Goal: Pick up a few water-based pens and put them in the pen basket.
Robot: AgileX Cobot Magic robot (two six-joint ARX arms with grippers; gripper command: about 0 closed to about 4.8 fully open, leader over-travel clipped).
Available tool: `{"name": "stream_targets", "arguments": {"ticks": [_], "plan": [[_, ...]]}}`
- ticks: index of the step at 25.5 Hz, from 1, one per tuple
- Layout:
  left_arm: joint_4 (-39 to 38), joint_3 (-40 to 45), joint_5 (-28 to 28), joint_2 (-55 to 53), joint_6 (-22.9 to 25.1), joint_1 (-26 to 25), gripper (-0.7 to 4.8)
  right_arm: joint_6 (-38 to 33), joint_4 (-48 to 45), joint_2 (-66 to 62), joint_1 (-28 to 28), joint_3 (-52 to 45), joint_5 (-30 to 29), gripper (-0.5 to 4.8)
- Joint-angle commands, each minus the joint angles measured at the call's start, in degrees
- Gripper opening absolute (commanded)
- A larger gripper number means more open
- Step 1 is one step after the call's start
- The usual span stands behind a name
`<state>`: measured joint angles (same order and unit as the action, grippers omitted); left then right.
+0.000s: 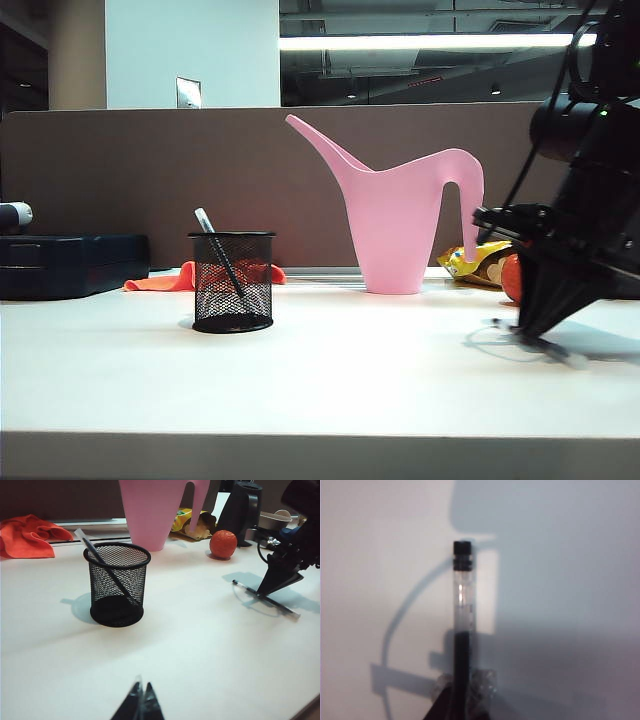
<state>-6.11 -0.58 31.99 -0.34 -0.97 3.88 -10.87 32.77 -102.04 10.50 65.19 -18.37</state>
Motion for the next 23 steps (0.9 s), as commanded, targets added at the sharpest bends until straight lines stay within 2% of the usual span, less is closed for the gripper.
{"name": "stream_targets", "arguments": {"ticks": [1,9,10,15,17,23], "plan": [[0.57,-0.13,0.20,-0.02,0.07,-0.02,-0.04,0.20,-4.94,2.01,1.14,0.07,-2.78,-0.08],[0.55,-0.13,0.20,-0.04,0.07,0.00,-0.05,-1.79,-23.61,4.85,3.26,0.20,-12.09,-0.08],[0.57,-0.13,0.22,-0.02,0.09,0.00,-0.05,-3.13,-28.59,4.85,4.11,0.26,-12.55,-0.08],[0.57,-0.13,0.22,-0.04,0.09,0.00,-0.05,-6.21,-48.24,4.83,8.41,0.35,-12.59,-0.08],[0.55,-0.13,0.22,-0.04,0.09,0.00,-0.05,-6.56,-56.59,4.79,10.84,0.37,-9.92,-0.08],[0.55,-0.13,0.22,-0.04,0.09,0.00,-0.05,-7.58,-65.40,2.93,13.31,0.48,-8.52,-0.08]]}}
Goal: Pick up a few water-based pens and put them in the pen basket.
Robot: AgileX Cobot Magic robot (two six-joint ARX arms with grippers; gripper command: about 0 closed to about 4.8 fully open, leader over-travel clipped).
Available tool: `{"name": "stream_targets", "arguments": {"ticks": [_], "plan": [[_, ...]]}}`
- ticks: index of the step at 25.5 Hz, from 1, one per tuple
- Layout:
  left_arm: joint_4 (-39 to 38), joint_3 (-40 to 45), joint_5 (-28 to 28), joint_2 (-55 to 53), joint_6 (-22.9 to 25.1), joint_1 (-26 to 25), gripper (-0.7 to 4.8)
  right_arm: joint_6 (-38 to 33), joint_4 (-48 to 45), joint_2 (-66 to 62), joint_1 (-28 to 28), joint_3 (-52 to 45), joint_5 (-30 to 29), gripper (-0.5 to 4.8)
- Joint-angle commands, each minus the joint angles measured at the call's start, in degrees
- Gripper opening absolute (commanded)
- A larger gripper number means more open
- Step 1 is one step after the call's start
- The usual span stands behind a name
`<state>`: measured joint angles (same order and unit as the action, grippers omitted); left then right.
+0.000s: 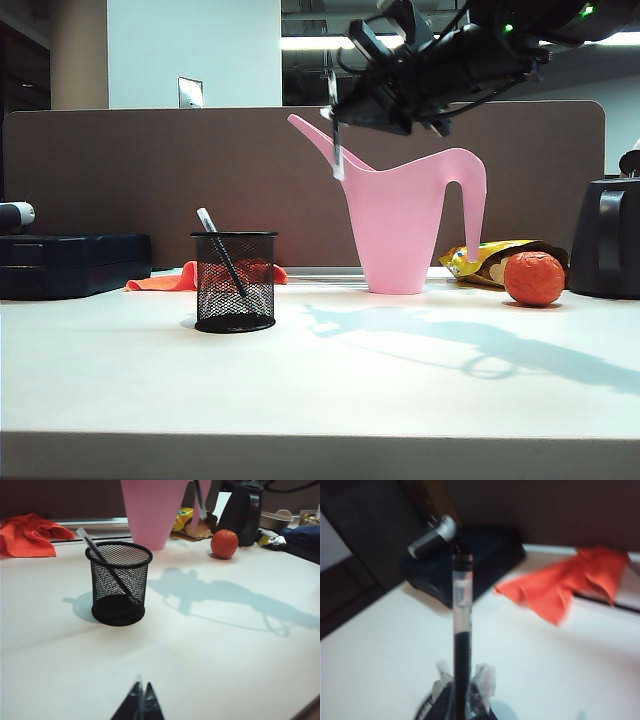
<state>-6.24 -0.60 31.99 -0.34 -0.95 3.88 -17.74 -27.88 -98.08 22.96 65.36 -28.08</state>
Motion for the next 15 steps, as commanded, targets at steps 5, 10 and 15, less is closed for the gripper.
{"name": "stream_targets", "arguments": {"ticks": [5,10,15], "plan": [[0.66,-0.11,0.24,-0.04,0.07,0.00,-0.05,-0.83,-6.16,-5.95,2.54,4.28,0.81,-0.08],[0.61,-0.11,0.20,-0.02,0.07,-0.02,-0.04,-2.19,-6.25,-10.88,4.63,9.25,0.96,-0.08],[0.52,-0.11,0.22,-0.02,0.07,-0.02,-0.05,-2.19,-6.25,-13.97,7.08,11.10,0.98,-0.08]]}}
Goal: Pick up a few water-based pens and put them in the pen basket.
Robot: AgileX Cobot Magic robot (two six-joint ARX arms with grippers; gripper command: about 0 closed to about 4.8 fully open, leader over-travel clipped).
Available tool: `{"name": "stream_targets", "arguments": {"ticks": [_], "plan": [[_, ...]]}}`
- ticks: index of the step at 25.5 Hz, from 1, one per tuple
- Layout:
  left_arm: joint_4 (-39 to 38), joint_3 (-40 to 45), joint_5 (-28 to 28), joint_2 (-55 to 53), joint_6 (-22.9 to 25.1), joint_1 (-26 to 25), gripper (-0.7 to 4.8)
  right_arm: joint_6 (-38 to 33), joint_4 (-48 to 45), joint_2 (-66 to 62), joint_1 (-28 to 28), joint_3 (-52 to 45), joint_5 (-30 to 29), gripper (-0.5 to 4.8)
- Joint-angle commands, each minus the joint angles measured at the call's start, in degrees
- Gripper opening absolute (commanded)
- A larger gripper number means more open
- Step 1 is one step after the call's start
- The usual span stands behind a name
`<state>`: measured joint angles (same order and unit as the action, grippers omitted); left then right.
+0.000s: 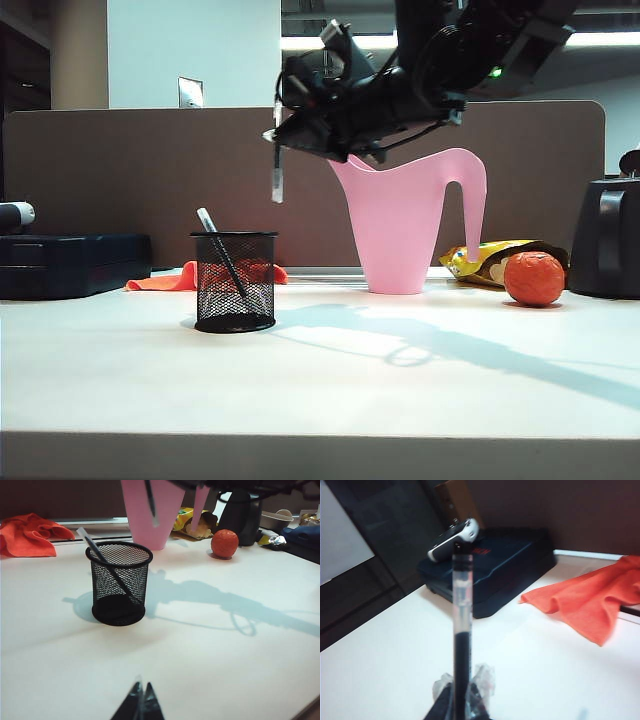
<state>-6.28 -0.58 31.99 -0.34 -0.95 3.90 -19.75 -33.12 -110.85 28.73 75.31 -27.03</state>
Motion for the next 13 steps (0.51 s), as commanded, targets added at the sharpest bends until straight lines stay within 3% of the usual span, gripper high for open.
{"name": "stream_targets", "arguments": {"ticks": [1,9,13], "plan": [[0.57,-0.13,0.22,-0.02,0.07,-0.04,-0.05,-0.20,-1.03,-2.23,1.81,1.73,-0.13,-0.08],[0.55,-0.13,0.22,-0.02,0.07,-0.02,-0.05,0.17,-0.81,-5.70,2.99,2.36,0.57,-0.08],[0.57,-0.13,0.22,-0.02,0.07,-0.02,-0.05,4.04,0.42,-6.01,2.99,2.36,2.10,-0.08]]}}
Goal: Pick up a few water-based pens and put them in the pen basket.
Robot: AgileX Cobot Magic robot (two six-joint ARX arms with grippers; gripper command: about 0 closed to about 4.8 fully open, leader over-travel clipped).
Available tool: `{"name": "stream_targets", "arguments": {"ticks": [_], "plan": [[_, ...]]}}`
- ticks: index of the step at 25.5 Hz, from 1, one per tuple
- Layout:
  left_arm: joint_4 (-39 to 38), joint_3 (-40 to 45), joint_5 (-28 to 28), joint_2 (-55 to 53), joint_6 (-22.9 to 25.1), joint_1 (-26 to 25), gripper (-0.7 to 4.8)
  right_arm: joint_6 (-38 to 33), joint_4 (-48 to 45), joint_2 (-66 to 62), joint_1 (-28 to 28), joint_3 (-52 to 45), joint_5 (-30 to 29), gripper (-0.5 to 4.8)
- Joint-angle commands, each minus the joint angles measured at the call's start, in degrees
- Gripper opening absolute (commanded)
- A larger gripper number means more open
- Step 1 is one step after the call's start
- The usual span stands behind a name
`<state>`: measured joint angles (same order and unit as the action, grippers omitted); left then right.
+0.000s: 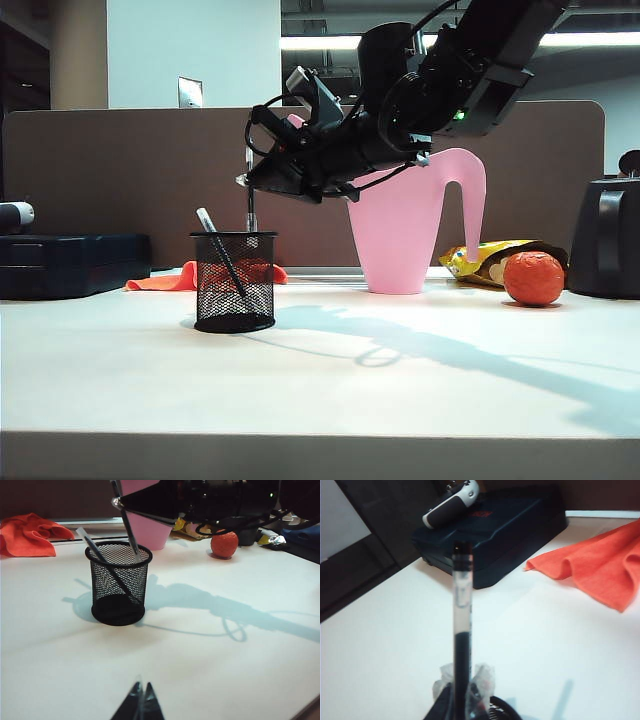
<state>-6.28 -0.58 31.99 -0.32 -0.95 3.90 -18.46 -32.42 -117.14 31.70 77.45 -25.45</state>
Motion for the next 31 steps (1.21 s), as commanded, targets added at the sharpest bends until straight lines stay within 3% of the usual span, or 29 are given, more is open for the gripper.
{"name": "stream_targets", "arguments": {"ticks": [1,4,7,10,12,13,18,21,26,31], "plan": [[0.57,-0.13,0.22,-0.04,0.07,-0.02,-0.04,3.43,-0.15,0.28,0.02,0.22,0.48,-0.07],[0.57,-0.13,0.22,-0.07,0.07,-0.04,-0.05,3.52,0.59,0.28,0.02,0.22,0.48,-0.04],[0.57,-0.13,0.22,-0.07,0.07,-0.02,-0.04,3.72,0.96,0.28,0.02,0.22,0.52,0.62],[0.57,-0.13,0.22,-0.07,0.07,-0.04,-0.05,3.72,0.96,0.28,0.02,0.22,0.52,0.63],[0.57,-0.13,0.22,-0.07,0.07,-0.04,-0.05,3.69,0.92,0.31,0.02,0.22,0.50,0.62],[0.57,-0.13,0.22,-0.07,0.07,-0.04,-0.05,3.72,0.94,0.79,0.02,0.22,0.48,-0.04],[0.57,-0.13,0.20,-0.07,0.07,-0.04,-0.04,4.00,2.08,5.16,-2.01,0.22,2.73,-0.06],[0.57,-0.13,0.17,-0.07,0.07,-0.04,-0.04,7.26,9.38,9.81,-5.60,0.20,4.13,-0.06],[0.55,-0.13,-1.46,-0.04,0.07,-0.04,-0.05,20.09,28.04,20.55,-10.47,0.09,7.45,-0.06],[0.61,-0.13,-10.32,-0.04,0.07,-0.04,-0.05,21.57,38.23,30.84,-16.92,-1.68,7.32,-0.06]]}}
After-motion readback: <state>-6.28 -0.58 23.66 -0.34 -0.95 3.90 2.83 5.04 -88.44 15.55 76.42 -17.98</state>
